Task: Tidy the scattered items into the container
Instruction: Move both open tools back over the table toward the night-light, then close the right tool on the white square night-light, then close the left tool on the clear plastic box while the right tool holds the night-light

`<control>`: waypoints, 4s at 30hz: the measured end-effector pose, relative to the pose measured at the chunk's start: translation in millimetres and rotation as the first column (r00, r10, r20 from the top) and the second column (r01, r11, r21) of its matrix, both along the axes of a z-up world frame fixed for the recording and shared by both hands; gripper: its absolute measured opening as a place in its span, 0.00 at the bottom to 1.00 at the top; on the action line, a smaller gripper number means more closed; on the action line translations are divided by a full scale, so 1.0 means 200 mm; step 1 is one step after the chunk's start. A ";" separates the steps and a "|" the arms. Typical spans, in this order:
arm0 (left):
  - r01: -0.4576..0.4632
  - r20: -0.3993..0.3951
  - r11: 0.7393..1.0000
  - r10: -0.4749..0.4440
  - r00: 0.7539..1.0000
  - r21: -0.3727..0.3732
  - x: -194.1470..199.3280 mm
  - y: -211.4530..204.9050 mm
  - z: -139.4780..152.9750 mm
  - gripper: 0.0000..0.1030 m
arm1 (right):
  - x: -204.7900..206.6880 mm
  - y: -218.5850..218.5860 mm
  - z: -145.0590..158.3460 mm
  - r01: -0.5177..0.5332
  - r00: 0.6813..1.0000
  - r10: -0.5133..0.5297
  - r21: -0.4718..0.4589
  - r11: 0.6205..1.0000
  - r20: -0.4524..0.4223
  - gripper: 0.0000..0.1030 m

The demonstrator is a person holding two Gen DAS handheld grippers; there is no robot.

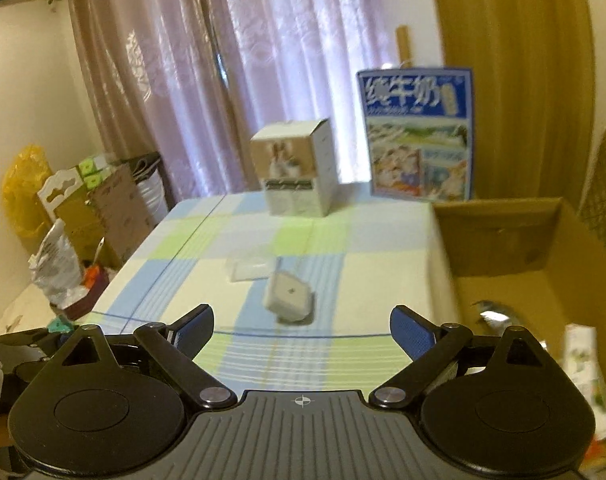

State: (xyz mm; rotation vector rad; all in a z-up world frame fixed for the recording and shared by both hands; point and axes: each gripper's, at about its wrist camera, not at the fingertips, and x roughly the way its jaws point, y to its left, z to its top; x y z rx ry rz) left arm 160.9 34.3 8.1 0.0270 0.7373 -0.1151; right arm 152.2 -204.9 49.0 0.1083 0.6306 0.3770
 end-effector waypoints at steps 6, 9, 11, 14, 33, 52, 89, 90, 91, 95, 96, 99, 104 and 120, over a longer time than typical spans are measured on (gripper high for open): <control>-0.032 -0.011 0.999 0.032 0.999 0.003 0.04 0.08 -0.06 0.88 | 0.15 0.10 -0.14 0.004 0.998 -0.001 0.046 0.999 -0.064 0.90; -0.034 -0.025 0.999 0.035 0.999 0.033 0.06 0.09 -0.10 0.88 | 0.22 0.10 -0.20 0.019 0.995 -0.011 0.086 0.996 -0.094 0.90; -0.029 -0.031 0.999 0.031 0.999 0.038 0.07 0.09 -0.12 0.88 | 0.26 0.10 -0.25 0.033 0.993 -0.022 0.096 0.995 -0.115 0.90; -0.024 -0.030 0.999 0.025 0.999 0.040 0.10 0.09 -0.15 0.88 | 0.33 0.09 -0.31 0.052 0.988 -0.039 0.091 0.995 -0.148 0.90; -0.157 0.007 0.987 0.157 0.988 -0.025 0.51 0.24 -0.24 0.88 | 0.72 0.22 -0.62 0.036 0.986 -0.019 0.101 0.994 -0.167 0.91; -0.165 0.009 0.983 0.166 0.986 -0.075 0.69 0.20 -0.36 0.89 | 0.89 0.26 -0.78 0.059 0.981 -0.025 0.173 0.983 -0.191 0.89; -0.021 0.058 0.997 0.025 0.998 -0.069 1.08 0.04 -0.45 0.94 | 0.99 0.30 -0.78 0.112 0.994 -0.111 -0.137 0.984 0.013 0.60; -0.018 0.061 0.997 0.023 0.998 -0.075 1.10 0.03 -0.45 0.94 | 1.00 0.30 -0.79 0.116 0.993 -0.114 -0.147 0.982 0.026 0.60; -0.017 0.063 0.997 0.022 0.998 -0.076 1.11 0.02 -0.46 0.95 | 1.01 0.30 -0.79 0.121 0.993 -0.117 -0.153 0.981 0.034 0.60; -0.015 0.064 0.996 0.020 0.998 -0.085 1.17 -0.02 -0.50 0.96 | 1.02 0.30 -0.80 0.130 0.991 -0.120 -0.182 0.975 0.063 0.60; -0.016 0.060 0.996 0.021 0.998 -0.086 1.18 -0.03 -0.52 0.96 | 1.02 0.30 -0.80 0.127 0.991 -0.117 -0.184 0.975 0.068 0.60; -0.027 0.055 0.996 0.032 0.998 -0.089 1.22 -0.05 -0.56 0.96 | 1.02 0.30 -0.80 0.120 0.991 -0.107 -0.186 0.975 0.079 0.60; -0.057 0.063 0.992 0.064 0.996 -0.115 1.26 -0.07 -0.58 0.95 | 1.02 0.30 -0.80 0.115 0.991 -0.101 -0.178 0.977 0.087 0.60; -0.067 0.044 0.997 0.068 0.997 -0.038 1.26 -0.06 -0.58 0.83 | 0.99 0.29 -0.80 0.099 0.993 -0.085 -0.201 0.974 0.079 0.60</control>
